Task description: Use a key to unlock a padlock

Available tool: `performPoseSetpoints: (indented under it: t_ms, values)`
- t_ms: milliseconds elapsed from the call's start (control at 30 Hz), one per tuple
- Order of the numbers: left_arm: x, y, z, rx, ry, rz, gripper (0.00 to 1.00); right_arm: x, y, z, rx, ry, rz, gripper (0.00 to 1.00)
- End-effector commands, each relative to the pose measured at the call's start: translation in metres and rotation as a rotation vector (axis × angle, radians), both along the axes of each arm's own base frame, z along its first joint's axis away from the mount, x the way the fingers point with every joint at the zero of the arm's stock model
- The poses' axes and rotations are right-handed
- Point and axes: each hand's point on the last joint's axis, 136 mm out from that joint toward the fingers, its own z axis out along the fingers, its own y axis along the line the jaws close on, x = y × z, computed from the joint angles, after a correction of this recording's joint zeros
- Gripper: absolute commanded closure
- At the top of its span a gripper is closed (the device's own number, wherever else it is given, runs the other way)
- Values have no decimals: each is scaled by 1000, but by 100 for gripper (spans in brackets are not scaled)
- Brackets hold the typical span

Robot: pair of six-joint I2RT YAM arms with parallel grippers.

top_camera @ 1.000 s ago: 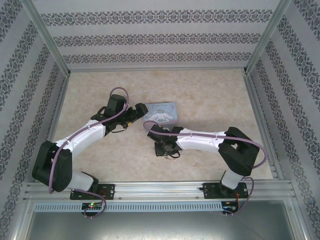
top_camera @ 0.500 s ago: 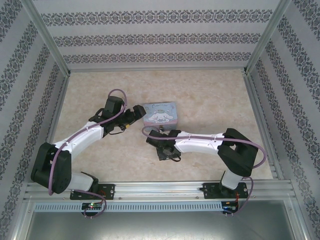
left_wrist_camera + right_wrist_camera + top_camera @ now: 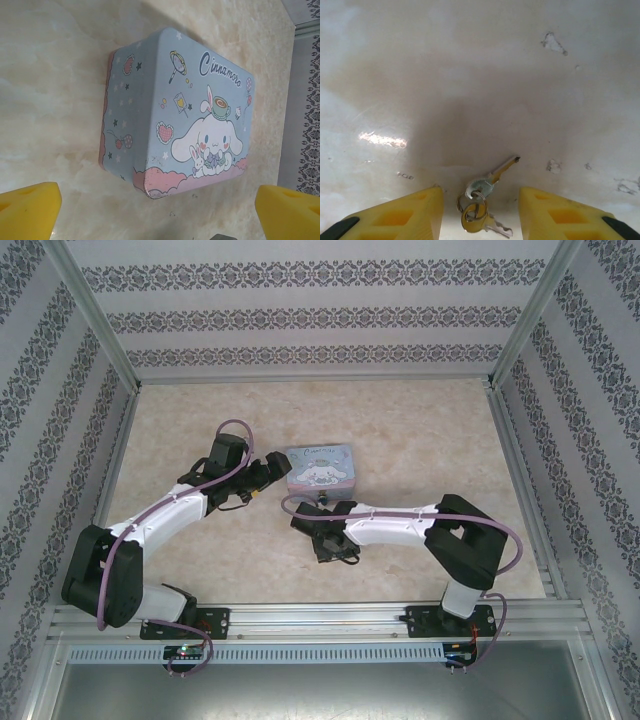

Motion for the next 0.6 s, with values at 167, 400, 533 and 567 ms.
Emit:
performPoseSetpoints:
  t_ms: [167,400,533,567]
  values:
    - [-2,4,7,-7,-21,0,1,-4,1,-18,-27,27,-23,61]
    - [-2,4,7,-10,-17,1,1,-8,-12,-33,-86,40,-28,77]
    - [-3,3,5,-13,-8,0,1,-10,-14,-39,-73,50,-34,94]
    - [-3,3,4,-13,-7,1,1,-11,-14,-40,-61,56,-37,99]
